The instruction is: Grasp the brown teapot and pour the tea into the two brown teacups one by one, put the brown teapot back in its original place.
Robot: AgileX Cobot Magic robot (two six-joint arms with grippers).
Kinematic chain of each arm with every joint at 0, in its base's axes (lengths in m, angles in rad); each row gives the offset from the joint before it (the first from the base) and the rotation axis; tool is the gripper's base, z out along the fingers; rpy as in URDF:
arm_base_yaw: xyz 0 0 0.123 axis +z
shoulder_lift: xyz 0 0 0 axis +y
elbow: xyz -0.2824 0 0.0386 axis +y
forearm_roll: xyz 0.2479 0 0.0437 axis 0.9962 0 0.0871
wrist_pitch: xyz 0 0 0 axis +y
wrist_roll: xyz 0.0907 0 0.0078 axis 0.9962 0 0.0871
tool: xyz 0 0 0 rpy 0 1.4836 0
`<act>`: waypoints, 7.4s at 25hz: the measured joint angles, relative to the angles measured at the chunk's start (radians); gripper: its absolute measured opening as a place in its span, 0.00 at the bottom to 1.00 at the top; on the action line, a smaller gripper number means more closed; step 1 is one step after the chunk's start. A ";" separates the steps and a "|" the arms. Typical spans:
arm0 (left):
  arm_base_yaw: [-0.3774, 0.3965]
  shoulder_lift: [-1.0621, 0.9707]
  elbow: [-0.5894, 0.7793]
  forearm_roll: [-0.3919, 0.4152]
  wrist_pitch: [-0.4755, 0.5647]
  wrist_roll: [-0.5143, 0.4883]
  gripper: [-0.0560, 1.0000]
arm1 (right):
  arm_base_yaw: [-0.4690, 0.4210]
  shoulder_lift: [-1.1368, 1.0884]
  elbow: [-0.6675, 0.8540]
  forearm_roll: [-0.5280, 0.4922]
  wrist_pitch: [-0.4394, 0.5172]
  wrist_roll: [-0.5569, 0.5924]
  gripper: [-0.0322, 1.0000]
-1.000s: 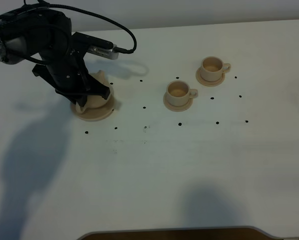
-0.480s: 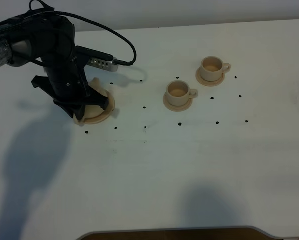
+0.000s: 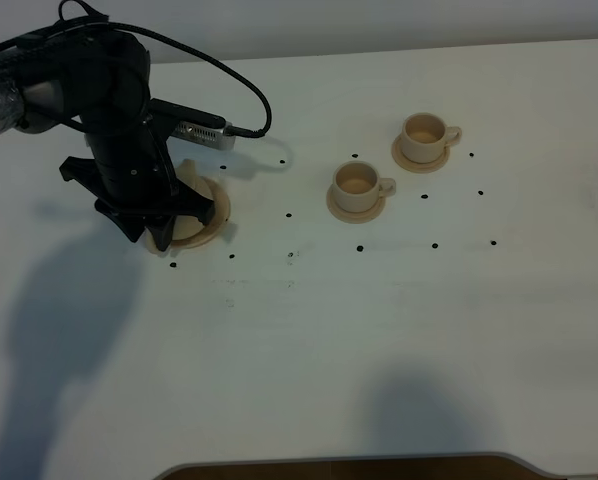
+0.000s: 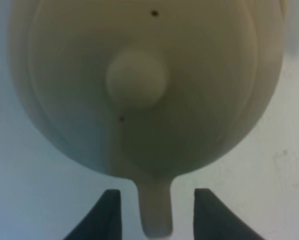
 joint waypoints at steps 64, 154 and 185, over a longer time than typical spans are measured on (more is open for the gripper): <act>0.050 0.026 -0.118 -0.060 0.126 0.013 0.41 | 0.000 0.000 0.000 0.000 0.000 0.000 0.42; 0.042 0.074 -0.181 -0.042 0.126 0.016 0.18 | 0.000 0.000 0.000 0.000 0.000 -0.001 0.42; -0.100 0.112 -0.462 -0.031 -0.045 0.244 0.18 | 0.000 0.000 0.000 0.000 0.000 -0.001 0.42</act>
